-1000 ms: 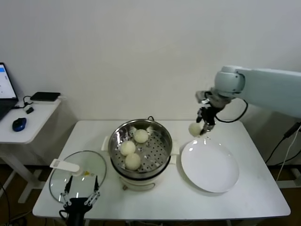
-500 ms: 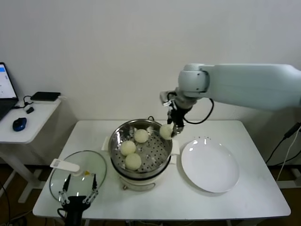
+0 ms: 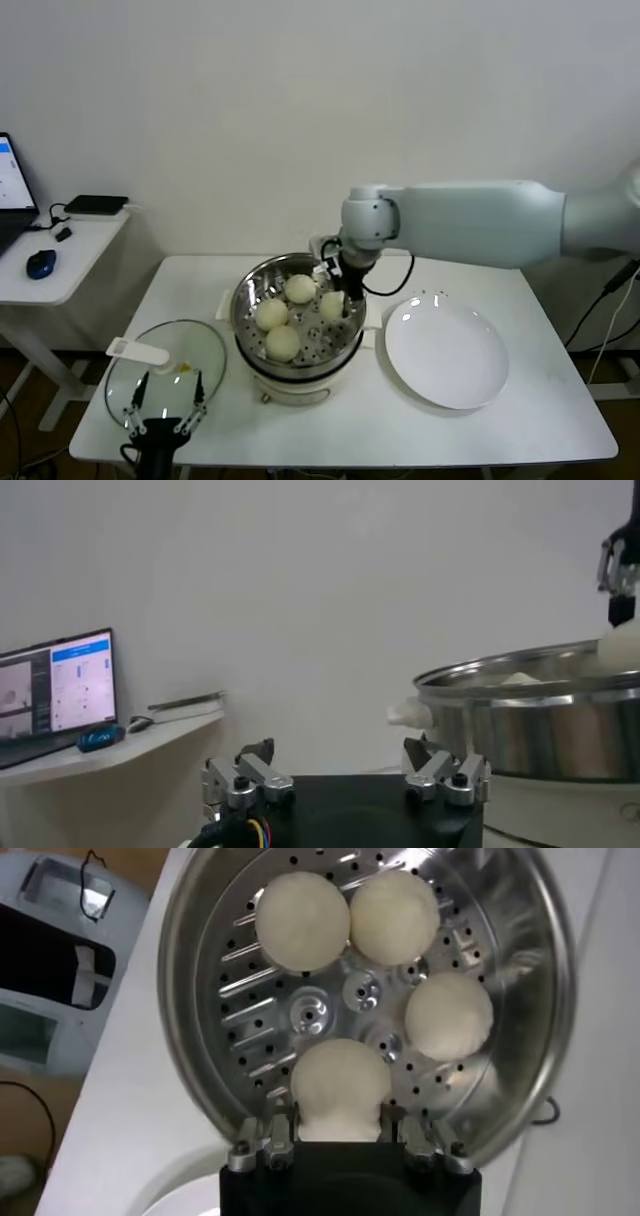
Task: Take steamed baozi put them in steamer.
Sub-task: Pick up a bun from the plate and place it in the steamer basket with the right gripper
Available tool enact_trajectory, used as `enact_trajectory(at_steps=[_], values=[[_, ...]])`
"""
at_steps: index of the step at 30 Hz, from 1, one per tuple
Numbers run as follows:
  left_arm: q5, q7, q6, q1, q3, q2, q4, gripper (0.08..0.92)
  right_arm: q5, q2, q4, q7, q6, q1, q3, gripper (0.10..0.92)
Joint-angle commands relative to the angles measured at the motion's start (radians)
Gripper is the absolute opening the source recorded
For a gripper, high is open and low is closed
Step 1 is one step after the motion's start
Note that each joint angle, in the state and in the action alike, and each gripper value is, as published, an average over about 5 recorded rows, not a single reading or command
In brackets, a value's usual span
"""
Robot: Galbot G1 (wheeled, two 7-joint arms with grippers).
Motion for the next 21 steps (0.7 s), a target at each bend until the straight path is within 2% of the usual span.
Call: enact_trajectory(at_steps=[1, 8, 12, 16, 21], values=[[-0.001, -0.001, -0.001, 0.003, -0.001, -0.049, -0.003, 0.823, -0.074, 0.055, -0.079, 0.033, -0.017, -0.148, 0.04, 0.554], [-0.002, -0.003, -0.005, 0.008, -0.005, -0.049, -0.008, 0.823, -0.072, 0.057, -0.082, 0.056, -0.019, -0.123, 0.042, 0.572], [-0.002, -0.003, -0.004, 0.011, -0.006, -0.049, -0.015, 0.823, 0.024, 0.029, -0.054, 0.042, -0.016, -0.03, 0.026, 0.668], [-0.002, -0.002, -0.004, 0.015, -0.007, -0.049, -0.02, 0.823, 0.199, -0.033, -0.012, 0.001, -0.001, 0.118, -0.007, 0.774], [-0.001, -0.001, -0.006, 0.022, -0.002, -0.049, -0.027, 0.823, 0.307, -0.152, 0.053, -0.033, 0.008, 0.236, -0.018, 0.821]])
